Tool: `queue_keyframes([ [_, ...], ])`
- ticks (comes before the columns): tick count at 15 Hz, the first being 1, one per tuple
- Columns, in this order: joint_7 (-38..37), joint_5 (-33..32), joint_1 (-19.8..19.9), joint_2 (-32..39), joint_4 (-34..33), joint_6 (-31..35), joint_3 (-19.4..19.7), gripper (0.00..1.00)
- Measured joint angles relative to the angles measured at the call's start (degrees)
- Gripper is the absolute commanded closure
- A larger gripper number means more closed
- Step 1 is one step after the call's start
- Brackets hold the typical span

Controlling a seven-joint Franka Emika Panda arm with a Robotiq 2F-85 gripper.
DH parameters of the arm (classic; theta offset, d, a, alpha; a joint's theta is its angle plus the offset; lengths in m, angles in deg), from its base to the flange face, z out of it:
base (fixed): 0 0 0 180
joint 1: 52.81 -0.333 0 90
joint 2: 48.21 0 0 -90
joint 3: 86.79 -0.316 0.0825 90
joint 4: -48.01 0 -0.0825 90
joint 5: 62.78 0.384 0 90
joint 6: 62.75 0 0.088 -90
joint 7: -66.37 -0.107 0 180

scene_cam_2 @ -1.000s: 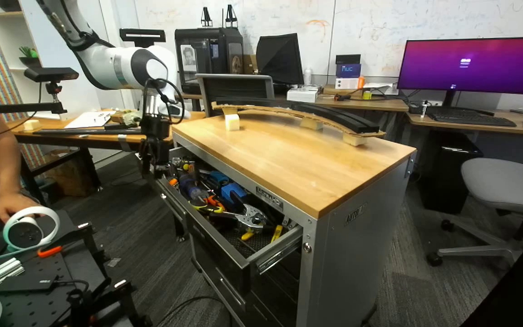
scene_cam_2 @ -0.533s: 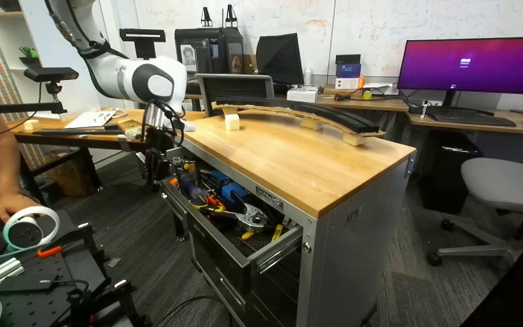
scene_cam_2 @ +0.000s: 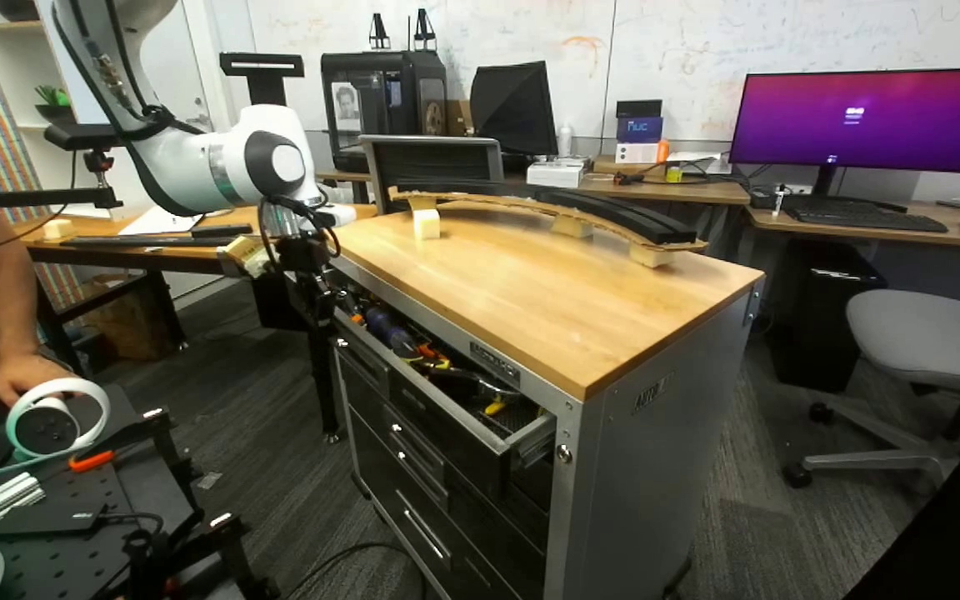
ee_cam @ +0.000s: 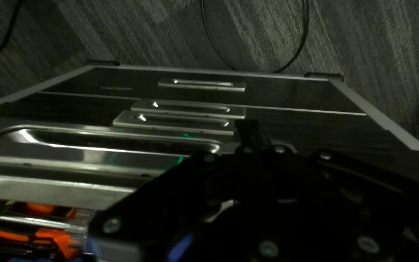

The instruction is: Put the screwdriver inside the open drawer, close the open drawer

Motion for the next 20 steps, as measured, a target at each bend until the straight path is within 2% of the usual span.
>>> queue_keyframes([
  [3, -10.7, -13.0, -4.7, 3.2, -1.4, 4.8, 6.8, 1.0],
  [5, -16.4, -19.1, -7.2, 5.9, -3.4, 6.2, 10.4, 1.0],
  [10, -26.9, -27.3, -12.3, 11.6, -8.9, 7.0, 15.7, 1.0],
  [11, -28.3, -28.0, -13.0, 12.4, -9.7, 7.0, 16.3, 0.74],
  [12, -29.6, -28.5, -13.6, 13.0, -10.3, 6.9, 16.8, 0.73],
  [16, -31.6, -28.2, -13.3, 12.4, -9.8, 6.8, 16.4, 0.44],
  [18, -30.1, -26.8, -10.7, 8.7, -7.5, 6.2, 13.7, 0.28],
  [20, -22.8, -20.7, -7.1, 2.7, -3.7, 4.6, 9.8, 0.12],
])
